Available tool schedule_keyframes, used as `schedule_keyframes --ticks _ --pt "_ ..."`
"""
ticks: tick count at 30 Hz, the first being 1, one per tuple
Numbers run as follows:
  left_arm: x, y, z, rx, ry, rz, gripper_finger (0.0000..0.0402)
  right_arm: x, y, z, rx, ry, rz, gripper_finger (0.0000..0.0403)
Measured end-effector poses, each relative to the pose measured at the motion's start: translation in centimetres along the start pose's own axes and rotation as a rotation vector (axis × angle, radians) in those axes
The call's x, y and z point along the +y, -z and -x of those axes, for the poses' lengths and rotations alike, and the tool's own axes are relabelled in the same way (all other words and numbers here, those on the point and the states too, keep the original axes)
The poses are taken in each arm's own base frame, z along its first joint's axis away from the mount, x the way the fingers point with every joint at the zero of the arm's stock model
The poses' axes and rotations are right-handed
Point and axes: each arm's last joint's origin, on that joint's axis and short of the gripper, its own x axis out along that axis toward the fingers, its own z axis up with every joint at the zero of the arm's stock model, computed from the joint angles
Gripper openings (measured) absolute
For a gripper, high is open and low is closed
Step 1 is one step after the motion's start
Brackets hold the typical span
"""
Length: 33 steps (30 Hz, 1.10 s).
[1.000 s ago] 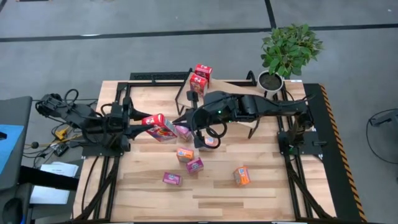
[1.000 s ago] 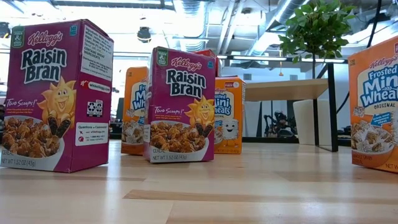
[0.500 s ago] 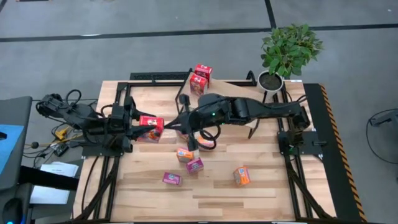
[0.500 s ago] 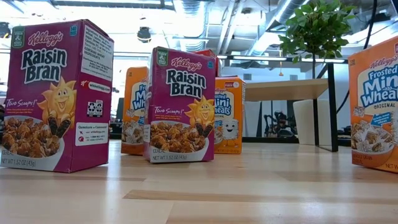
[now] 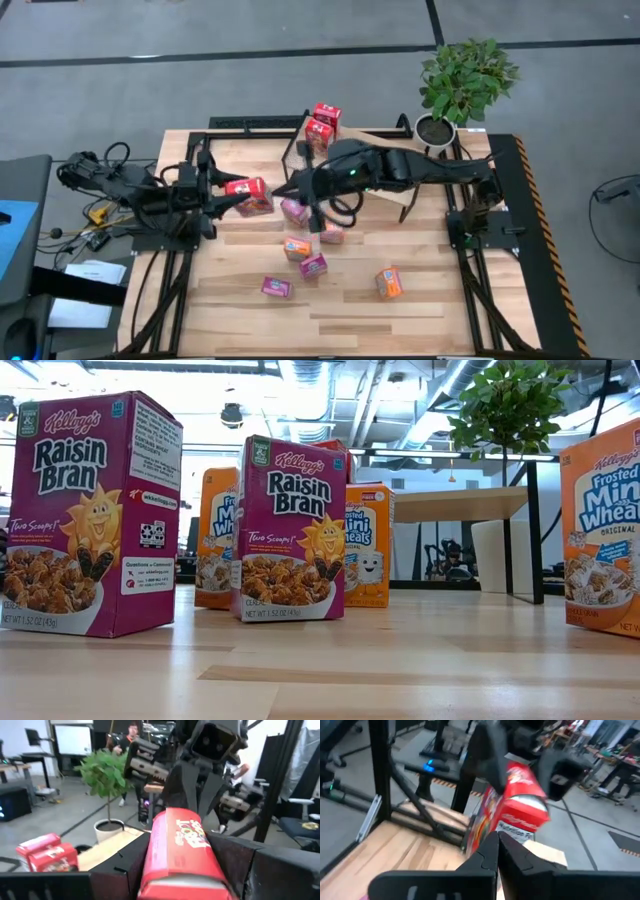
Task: Stack cereal on shelf
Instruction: Put the red cereal box on the shelf aligned with the other red cereal boxes
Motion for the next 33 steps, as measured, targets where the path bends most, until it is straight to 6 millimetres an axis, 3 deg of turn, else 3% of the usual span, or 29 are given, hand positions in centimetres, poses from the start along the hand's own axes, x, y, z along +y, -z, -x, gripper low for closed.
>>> schedule_keyframes --ticks 7,13,17,28,33 --pt "0.0 -1.1 0.1 -0.095 -0.005 -0.054 0.0169 -1.8 -0.6 1.7 -0.031 0.03 -0.105 0.0099" --pt "0.0 -1.2 0.1 -0.105 0.0 -0.07 0.0169 -2.0 -0.6 1.5 -0.051 0.001 -0.148 0.0199" --pt "0.0 -1.2 0.1 -0.107 -0.003 -0.089 0.0169 -2.0 -0.6 0.9 -0.082 -0.006 -0.15 0.0244" --pt "-0.5 -0.4 -1.3 -0.075 0.003 -0.103 0.0169 -2.6 -1.0 1.1 -0.14 -0.019 -0.171 0.0276" --pt "-0.5 0.0 -2.0 -0.059 -0.001 -0.122 0.0169 -2.3 -0.1 1.0 -0.042 -0.043 -0.213 0.0276"
